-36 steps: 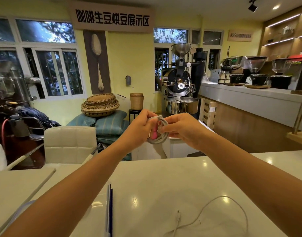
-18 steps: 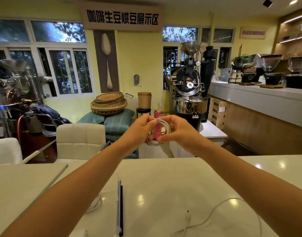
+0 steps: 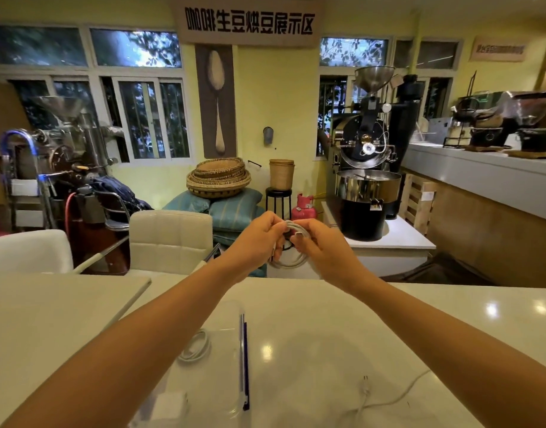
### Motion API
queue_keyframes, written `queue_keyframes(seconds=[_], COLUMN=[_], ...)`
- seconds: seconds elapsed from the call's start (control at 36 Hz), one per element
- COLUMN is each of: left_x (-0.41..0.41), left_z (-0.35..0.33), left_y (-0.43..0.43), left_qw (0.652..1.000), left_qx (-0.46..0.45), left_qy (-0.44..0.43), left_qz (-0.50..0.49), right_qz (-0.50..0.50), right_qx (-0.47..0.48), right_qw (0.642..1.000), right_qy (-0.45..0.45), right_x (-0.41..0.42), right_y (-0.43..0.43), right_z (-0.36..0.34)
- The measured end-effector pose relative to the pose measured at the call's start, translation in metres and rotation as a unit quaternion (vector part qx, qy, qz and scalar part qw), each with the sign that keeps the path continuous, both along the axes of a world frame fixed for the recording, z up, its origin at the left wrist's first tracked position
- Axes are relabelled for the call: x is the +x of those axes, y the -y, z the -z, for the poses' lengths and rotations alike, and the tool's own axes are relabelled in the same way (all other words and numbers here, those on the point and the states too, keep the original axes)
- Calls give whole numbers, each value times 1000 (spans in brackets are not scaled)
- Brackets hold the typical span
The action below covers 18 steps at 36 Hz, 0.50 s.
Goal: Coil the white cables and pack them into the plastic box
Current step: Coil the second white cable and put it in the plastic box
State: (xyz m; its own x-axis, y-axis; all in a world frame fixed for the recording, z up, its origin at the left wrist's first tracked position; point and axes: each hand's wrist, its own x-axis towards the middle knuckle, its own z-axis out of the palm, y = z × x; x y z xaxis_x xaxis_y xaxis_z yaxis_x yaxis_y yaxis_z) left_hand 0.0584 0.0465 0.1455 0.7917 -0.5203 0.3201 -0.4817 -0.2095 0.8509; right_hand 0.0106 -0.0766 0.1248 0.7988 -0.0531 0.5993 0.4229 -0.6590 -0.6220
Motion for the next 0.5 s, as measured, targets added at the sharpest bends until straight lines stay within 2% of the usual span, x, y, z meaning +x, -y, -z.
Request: queue_keyframes(seconds=[0.14, 0.25, 0.42, 0.5], left_x=[6, 11, 13, 13], left_z=[2, 3, 7, 10], left_y=[-8, -17, -25, -26], left_qw=[1000, 999, 999, 1000], left_qx=[15, 18, 22, 28], left_qy=[0, -27, -29, -12], left_qz=[-12, 2, 7, 0], right_qz=[65, 105, 121, 102], right_qx=[-163, -304, -398, -404], right_qw=[983, 932, 875, 870], right_qy=[59, 170, 249, 263], right_x=[7, 9, 13, 16], right_y=[-9, -14, -14, -13], right_z=[11, 16, 25, 28])
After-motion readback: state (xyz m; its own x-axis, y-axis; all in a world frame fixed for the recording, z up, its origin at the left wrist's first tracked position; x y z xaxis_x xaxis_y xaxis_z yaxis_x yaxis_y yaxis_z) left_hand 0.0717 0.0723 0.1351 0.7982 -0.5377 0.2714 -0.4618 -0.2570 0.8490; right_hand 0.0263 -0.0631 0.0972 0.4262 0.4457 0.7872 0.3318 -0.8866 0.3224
